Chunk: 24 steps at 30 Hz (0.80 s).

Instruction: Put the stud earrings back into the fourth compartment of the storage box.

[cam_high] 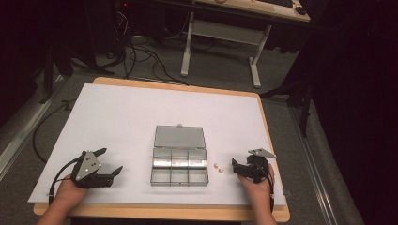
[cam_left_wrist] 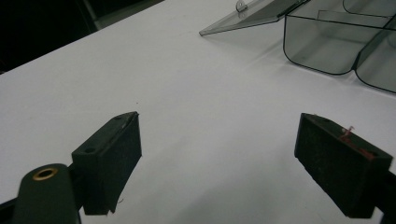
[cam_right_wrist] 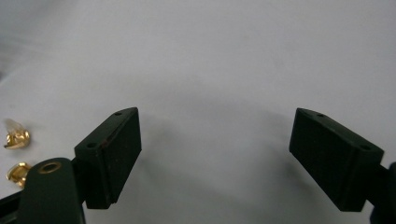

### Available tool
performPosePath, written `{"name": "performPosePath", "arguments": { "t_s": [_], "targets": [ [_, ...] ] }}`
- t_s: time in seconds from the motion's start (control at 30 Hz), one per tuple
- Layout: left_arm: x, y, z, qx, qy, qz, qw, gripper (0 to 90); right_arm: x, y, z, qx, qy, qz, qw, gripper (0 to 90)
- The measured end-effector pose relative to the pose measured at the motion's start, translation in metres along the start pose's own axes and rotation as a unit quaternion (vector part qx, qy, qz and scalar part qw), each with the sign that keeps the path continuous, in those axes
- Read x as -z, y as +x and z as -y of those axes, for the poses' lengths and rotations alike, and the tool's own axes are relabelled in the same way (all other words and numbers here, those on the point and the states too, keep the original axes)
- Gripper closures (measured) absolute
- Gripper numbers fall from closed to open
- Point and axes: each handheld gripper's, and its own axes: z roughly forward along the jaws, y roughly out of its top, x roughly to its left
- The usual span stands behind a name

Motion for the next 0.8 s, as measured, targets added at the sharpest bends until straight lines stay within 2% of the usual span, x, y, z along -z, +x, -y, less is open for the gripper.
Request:
{"name": "performPosePath", "arguments": {
  "t_s": [0.13,0.23,0.33,0.5,0.8],
  "targets": [
    [0.001,-0.002,0.000,-0.013,-0.003,0.002,0.9999,15.2,0.004,0.003,-0.001,-0.004,-0.014,0.008,0.9999,18.7],
    [0.001,-0.001,0.000,-0.006,-0.006,0.004,1.0000,15.2,0.005,0.005,-0.003,0.003,-0.015,0.011,0.9998,18.8],
    [0.002,0.001,0.001,0.002,-0.011,0.007,0.9999,15.2,0.005,0.005,-0.002,-0.007,-0.018,0.006,0.9998,19.2],
    [0.004,-0.001,0.002,-0.007,-0.019,0.006,0.9998,15.2,0.008,0.006,-0.004,-0.010,-0.027,0.003,0.9996,20.9],
    [0.001,0.000,0.001,-0.001,-0.008,0.004,1.0000,15.2,0.020,0.018,-0.008,0.026,-0.067,-0.007,0.9973,32.2]
  ]
}}
